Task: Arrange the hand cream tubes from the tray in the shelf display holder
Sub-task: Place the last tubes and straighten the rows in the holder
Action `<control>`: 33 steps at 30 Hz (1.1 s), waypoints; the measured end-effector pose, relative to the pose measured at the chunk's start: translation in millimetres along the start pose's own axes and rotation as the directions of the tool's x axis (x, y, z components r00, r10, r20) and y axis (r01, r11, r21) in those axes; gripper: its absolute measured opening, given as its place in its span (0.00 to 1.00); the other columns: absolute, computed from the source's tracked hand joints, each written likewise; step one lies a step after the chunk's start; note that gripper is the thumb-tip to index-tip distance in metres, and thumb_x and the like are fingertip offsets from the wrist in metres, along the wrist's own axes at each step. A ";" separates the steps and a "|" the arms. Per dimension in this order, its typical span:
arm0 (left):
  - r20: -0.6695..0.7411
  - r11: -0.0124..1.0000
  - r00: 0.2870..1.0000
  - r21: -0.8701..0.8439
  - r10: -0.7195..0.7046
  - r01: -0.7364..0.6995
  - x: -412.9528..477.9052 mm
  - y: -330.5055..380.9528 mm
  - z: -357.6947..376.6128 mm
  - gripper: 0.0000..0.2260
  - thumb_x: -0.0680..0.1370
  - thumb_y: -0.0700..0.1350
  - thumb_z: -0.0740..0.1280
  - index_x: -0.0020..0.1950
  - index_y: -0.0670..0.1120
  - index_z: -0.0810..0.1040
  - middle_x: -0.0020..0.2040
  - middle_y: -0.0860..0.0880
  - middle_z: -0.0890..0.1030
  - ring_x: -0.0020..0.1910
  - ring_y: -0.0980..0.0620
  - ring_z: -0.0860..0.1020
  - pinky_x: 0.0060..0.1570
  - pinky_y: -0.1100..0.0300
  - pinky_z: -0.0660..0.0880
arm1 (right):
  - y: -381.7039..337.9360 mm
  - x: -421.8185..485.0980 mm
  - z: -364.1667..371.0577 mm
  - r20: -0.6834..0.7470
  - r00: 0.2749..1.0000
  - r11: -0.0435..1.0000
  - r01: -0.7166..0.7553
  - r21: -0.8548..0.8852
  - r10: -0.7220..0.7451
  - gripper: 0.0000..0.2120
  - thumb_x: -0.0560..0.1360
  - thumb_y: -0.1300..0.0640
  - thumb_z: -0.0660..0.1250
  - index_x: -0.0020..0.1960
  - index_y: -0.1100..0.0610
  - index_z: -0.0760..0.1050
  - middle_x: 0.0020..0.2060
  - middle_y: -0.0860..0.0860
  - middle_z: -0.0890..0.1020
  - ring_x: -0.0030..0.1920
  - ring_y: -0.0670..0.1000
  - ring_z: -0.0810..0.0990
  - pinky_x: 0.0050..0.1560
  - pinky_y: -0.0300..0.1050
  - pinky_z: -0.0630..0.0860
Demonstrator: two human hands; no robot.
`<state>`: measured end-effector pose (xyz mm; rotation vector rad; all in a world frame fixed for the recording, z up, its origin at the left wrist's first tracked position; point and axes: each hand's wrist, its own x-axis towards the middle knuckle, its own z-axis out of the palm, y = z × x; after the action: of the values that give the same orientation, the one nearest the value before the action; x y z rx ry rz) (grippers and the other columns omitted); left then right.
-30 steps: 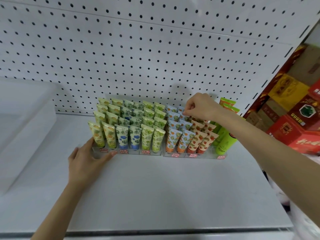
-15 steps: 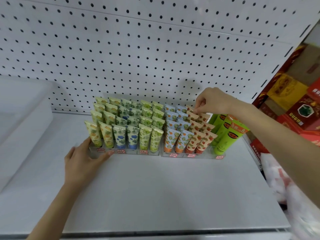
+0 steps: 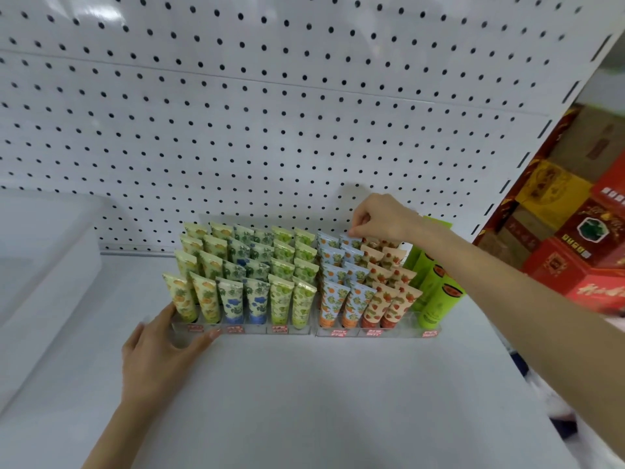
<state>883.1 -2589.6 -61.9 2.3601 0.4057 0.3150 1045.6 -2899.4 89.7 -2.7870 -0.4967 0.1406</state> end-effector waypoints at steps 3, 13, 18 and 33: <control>0.007 1.000 1.000 -0.009 -0.014 0.014 0.8 -0.8 1.0 0.34 0.65 0.68 0.66 0.67 0.53 0.72 0.58 0.47 0.81 0.66 0.42 0.70 0.72 0.48 0.57 | -1.3 0.6 3.3 0.005 1.000 1.000 0.000 -0.016 0.000 0.08 0.74 0.56 0.70 0.40 0.61 0.81 0.28 0.43 0.76 0.30 0.40 0.73 0.29 0.29 0.64; 0.005 1.000 1.000 -0.011 0.002 -0.001 3.1 -4.2 2.7 0.31 0.67 0.66 0.69 0.66 0.54 0.72 0.56 0.50 0.82 0.62 0.44 0.72 0.70 0.46 0.59 | -3.5 3.3 4.6 0.003 0.999 0.999 -0.033 -0.010 0.033 0.12 0.74 0.55 0.70 0.39 0.65 0.80 0.25 0.47 0.75 0.26 0.44 0.71 0.30 0.34 0.66; -0.028 1.000 1.000 -0.026 0.009 -0.010 1.2 -0.1 1.3 0.28 0.68 0.61 0.70 0.65 0.53 0.73 0.54 0.50 0.82 0.57 0.47 0.74 0.68 0.45 0.63 | -1.5 4.2 2.0 0.029 0.999 0.999 -0.041 -0.004 0.041 0.12 0.74 0.55 0.70 0.40 0.64 0.81 0.26 0.49 0.77 0.27 0.46 0.73 0.32 0.35 0.70; 0.012 1.000 1.000 -0.011 -0.008 0.008 5.1 -10.0 4.9 0.34 0.66 0.70 0.67 0.67 0.56 0.70 0.58 0.50 0.82 0.65 0.43 0.71 0.70 0.45 0.60 | -27.8 4.4 -1.3 0.019 0.990 0.990 0.137 -0.016 -0.137 0.07 0.73 0.55 0.71 0.41 0.58 0.81 0.31 0.44 0.77 0.31 0.40 0.72 0.34 0.31 0.67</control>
<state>887.3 -2583.7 -71.7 2.3481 0.4070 0.2981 1041.0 -2873.3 99.5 -2.7592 -0.6950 0.1316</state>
